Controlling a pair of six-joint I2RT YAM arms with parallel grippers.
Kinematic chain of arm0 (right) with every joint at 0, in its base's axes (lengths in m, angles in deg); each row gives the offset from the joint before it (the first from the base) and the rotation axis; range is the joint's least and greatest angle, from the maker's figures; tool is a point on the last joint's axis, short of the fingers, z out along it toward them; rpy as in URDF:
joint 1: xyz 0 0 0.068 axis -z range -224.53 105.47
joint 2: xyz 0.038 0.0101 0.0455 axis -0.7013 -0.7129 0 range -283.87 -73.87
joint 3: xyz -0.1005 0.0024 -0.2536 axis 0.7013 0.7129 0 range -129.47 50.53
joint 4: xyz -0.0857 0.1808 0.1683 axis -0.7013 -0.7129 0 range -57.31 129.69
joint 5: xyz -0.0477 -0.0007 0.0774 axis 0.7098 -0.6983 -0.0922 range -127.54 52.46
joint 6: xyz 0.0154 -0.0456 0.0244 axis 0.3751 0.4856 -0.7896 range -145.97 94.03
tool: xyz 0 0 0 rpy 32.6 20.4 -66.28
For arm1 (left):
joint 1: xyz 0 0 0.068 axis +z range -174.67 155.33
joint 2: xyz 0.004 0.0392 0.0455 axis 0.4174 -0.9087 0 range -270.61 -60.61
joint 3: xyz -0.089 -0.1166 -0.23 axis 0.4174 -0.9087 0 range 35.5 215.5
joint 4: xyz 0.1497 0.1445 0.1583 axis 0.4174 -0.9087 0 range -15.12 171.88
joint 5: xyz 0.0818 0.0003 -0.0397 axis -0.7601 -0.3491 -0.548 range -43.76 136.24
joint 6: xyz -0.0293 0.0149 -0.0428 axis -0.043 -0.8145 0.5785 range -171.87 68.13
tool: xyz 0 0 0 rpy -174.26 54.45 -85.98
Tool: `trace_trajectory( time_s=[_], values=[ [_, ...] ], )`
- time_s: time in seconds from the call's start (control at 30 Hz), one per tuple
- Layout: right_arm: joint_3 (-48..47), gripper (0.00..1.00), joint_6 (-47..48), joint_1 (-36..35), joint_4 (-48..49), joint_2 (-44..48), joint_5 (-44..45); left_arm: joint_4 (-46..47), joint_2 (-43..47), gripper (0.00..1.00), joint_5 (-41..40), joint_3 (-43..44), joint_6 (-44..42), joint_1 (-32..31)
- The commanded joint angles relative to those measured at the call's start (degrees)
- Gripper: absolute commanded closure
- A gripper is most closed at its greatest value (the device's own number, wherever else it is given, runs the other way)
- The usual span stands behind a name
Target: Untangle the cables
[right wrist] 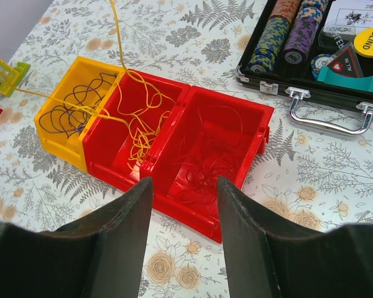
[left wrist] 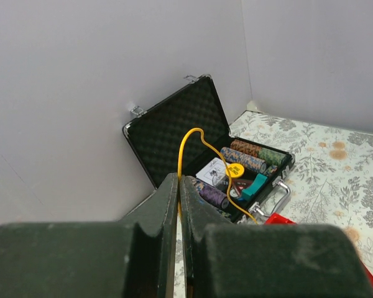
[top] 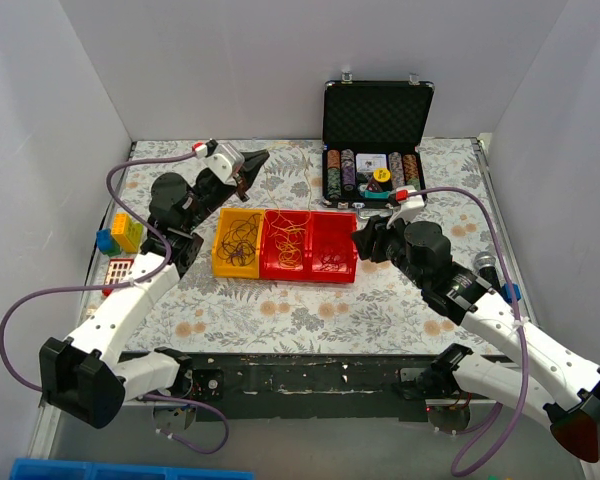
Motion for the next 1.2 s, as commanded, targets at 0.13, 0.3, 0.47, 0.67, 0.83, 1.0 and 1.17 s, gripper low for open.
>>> trace_trajectory(
  time_s=[0.13, 0.3, 0.47, 0.67, 0.83, 1.0, 1.17],
  values=[
    [-0.67, 0.48, -0.33, 0.47, 2.43, -0.10, -0.33, -1.62, 4.49, 1.00, -4.68, -5.10, -3.52, -0.24],
    [-0.32, 0.48, -0.60, 0.47, 2.60, -0.54, -0.77, 1.54, 3.53, 1.00, -13.56, -10.12, -8.45, -0.33],
    [-0.06, 0.49, -0.95, 0.47, 2.52, -0.72, -0.95, 3.74, 3.53, 1.00, -12.16, -14.42, -12.76, -0.85],
    [0.47, 0.49, -0.86, 0.38, 2.51, -0.28, -0.95, 4.09, 0.28, 1.00, -20.68, -16.53, -20.66, -4.89],
    [1.52, 0.50, -1.12, 0.56, 2.95, -0.80, -1.12, 2.17, -0.87, 1.00, -25.09, -17.42, -22.62, -8.06],
    [2.75, 0.51, -1.83, 0.82, 3.57, -1.24, -1.56, 1.81, -2.62, 1.00, -25.96, -18.03, -21.74, -11.49],
    [3.37, 0.52, -2.62, 0.82, 3.66, -0.89, -2.00, 2.16, -6.57, 1.00, -26.49, -18.91, -20.23, -12.28]
  ],
)
